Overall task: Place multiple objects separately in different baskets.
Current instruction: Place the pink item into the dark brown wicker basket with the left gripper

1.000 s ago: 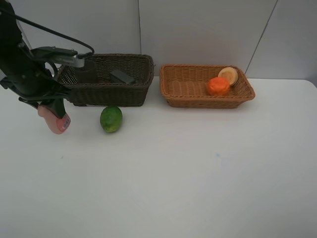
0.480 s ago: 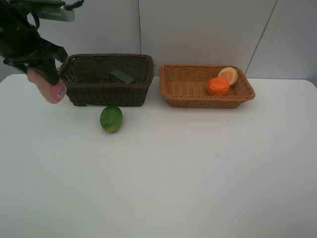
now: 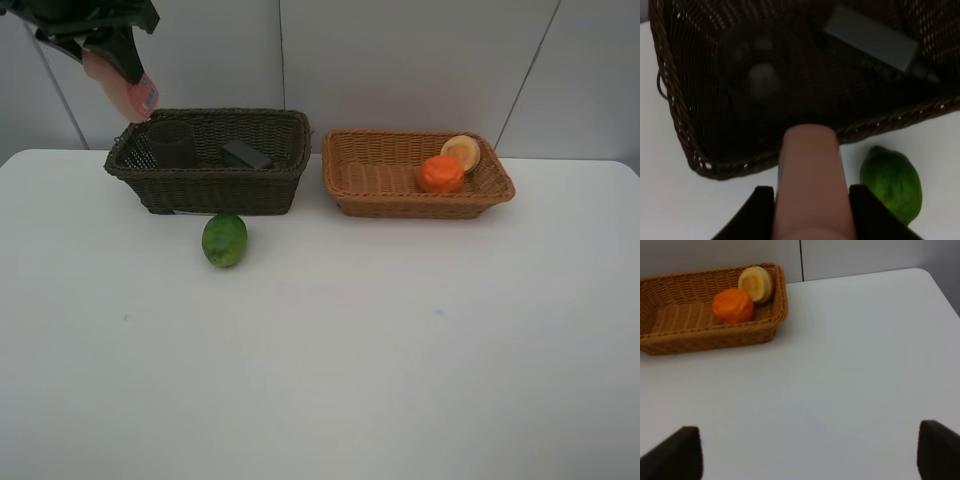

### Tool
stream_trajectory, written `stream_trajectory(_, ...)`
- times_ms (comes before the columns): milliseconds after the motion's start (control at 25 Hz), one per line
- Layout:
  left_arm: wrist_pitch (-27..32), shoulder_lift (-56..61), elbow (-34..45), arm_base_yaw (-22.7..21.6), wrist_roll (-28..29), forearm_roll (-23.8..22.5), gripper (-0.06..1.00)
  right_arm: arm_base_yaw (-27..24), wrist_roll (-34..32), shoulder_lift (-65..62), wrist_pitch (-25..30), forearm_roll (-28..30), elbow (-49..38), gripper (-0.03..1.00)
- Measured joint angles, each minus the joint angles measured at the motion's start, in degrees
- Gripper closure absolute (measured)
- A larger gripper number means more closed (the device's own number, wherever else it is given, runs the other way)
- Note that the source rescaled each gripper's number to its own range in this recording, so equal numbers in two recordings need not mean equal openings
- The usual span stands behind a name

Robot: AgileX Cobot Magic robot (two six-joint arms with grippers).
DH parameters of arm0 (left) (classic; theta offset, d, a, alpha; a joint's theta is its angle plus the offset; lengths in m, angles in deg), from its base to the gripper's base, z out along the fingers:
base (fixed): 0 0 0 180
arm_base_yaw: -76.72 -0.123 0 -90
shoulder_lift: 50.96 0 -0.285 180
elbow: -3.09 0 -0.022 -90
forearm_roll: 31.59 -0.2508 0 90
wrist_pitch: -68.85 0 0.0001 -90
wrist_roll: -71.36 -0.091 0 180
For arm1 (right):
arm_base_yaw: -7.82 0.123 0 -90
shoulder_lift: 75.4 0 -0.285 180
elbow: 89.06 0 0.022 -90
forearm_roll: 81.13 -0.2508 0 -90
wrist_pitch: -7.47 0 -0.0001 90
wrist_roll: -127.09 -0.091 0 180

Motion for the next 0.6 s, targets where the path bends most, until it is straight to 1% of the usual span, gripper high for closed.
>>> stream_trajectory(320,-0.68,-9.10,-9.44,4.46,0.00,-0.06,0.55,0.00,0.00,0.00,0.00,0.00,0.00,0.02)
stream_trajectory(480,-3.86,-14.41,-14.02,7.05,0.00,0.04,0.55,0.00,0.00,0.00,0.00,0.00,0.00,0.02)
stream_trajectory(600,-7.99,-18.10,-17.22,8.54,0.00,0.04,0.55,0.00,0.00,0.00,0.00,0.00,0.00,0.02)
